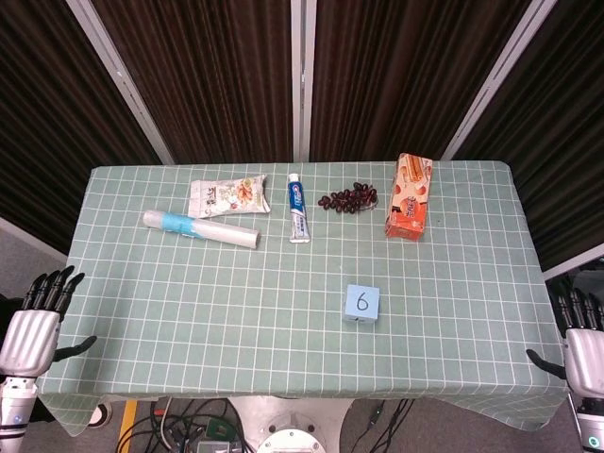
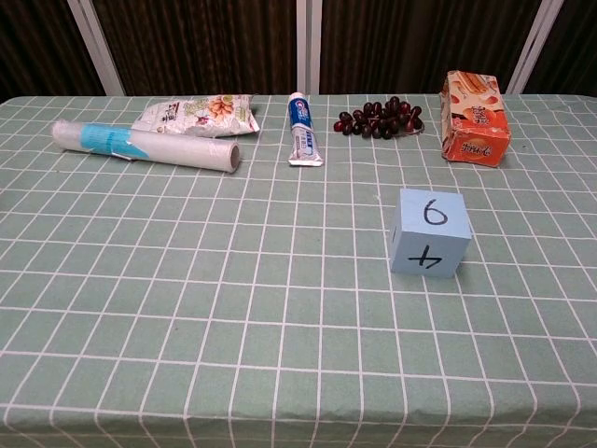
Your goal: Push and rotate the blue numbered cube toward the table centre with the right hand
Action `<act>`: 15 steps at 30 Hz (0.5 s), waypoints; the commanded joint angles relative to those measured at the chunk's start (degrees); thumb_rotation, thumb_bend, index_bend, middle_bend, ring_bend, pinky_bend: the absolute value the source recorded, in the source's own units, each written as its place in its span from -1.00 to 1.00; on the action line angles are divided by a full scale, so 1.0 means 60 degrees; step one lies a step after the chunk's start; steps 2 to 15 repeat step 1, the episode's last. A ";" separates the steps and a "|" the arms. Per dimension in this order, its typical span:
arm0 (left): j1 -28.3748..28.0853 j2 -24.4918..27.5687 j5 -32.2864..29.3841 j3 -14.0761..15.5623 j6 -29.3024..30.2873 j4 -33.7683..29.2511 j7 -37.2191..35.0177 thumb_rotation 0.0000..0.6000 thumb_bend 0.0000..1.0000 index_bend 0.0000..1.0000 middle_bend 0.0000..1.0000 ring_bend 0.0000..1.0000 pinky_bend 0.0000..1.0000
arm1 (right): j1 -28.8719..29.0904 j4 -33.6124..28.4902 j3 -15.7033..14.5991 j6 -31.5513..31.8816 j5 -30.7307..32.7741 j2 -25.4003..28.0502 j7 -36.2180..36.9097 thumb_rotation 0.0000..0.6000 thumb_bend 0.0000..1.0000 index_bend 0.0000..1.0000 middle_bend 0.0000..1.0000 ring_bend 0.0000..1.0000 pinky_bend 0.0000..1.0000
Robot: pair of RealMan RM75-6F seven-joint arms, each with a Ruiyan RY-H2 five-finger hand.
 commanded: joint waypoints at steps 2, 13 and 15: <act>0.0020 0.0007 0.0014 0.0005 0.0035 0.0023 -0.0001 1.00 -1.00 -0.85 -1.00 -1.00 -0.99 | -0.0169 -0.0039 0.0106 -0.0266 -0.0362 -0.0119 -0.0257 1.00 -0.99 -1.00 -1.00 -1.00 -1.00; 0.0020 0.0007 0.0014 0.0005 0.0035 0.0023 -0.0001 1.00 -1.00 -0.85 -1.00 -1.00 -0.99 | -0.0169 -0.0039 0.0106 -0.0266 -0.0362 -0.0119 -0.0257 1.00 -0.99 -1.00 -1.00 -1.00 -1.00; 0.0020 0.0007 0.0014 0.0005 0.0035 0.0023 -0.0001 1.00 -1.00 -0.85 -1.00 -1.00 -0.99 | -0.0169 -0.0039 0.0106 -0.0266 -0.0362 -0.0119 -0.0257 1.00 -0.99 -1.00 -1.00 -1.00 -1.00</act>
